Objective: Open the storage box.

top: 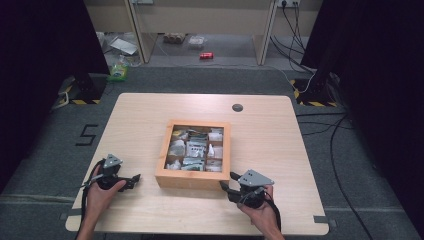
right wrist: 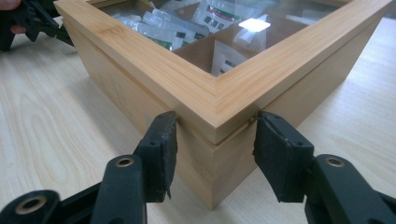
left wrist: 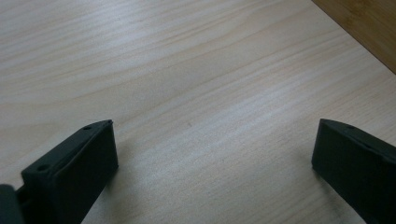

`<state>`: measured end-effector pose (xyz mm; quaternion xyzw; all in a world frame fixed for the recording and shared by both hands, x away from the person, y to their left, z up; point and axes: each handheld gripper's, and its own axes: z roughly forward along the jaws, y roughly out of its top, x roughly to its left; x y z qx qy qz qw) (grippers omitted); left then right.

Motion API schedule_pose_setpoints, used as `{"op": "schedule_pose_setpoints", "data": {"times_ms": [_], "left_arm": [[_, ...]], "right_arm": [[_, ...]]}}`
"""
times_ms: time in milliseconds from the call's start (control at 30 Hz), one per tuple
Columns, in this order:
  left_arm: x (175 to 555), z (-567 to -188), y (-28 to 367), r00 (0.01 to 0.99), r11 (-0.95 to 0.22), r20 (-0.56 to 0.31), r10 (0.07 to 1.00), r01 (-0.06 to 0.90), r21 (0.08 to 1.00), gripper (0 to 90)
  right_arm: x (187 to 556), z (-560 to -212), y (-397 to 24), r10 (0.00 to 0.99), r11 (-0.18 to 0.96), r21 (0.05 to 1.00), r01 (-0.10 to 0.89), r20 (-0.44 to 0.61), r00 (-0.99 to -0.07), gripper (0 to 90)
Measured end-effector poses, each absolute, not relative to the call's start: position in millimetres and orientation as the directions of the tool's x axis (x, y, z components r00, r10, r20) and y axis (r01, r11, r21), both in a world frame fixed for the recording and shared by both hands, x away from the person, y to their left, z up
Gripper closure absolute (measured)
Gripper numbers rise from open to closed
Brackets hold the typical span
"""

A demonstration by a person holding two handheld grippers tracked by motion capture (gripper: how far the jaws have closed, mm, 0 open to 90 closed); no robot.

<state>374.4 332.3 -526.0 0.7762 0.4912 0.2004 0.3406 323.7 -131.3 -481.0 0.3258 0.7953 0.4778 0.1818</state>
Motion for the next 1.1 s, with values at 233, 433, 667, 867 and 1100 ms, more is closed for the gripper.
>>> {"op": "schedule_pose_setpoints", "data": {"times_ms": [233, 433, 667, 867, 1100], "left_arm": [[374.4, -525.9, 332.4, 0.437, -0.286, -0.023, 0.899, 0.626, 0.726, 0.0], [374.4, -526.0, 332.3, 0.437, -0.285, -0.024, 0.899, 0.626, 0.726, 0.0], [374.3, -526.0, 332.3, 0.437, -0.285, -0.024, 0.899, 0.626, 0.726, 0.0], [374.4, -526.0, 332.3, 0.437, -0.285, -0.024, 0.899, 0.626, 0.726, 0.0], [374.3, -526.0, 332.3, 0.437, -0.285, -0.024, 0.899, 0.626, 0.726, 0.0]], "right_arm": [[327.4, -475.1, -130.7, 0.689, 0.301, 0.891, 0.341, 0.044, -0.724, 51.3], [335.3, -468.1, -129.9, 0.680, 0.260, 0.909, 0.326, 0.067, -0.730, 54.3], [343.7, -459.9, -129.9, 0.679, 0.217, 0.920, 0.325, 0.097, -0.727, 55.4], [348.2, -454.4, -131.2, 0.679, 0.198, 0.924, 0.326, 0.110, -0.726, 55.6], [351.4, -449.6, -132.8, 0.678, 0.188, 0.927, 0.326, 0.118, -0.725, 56.4]]}}
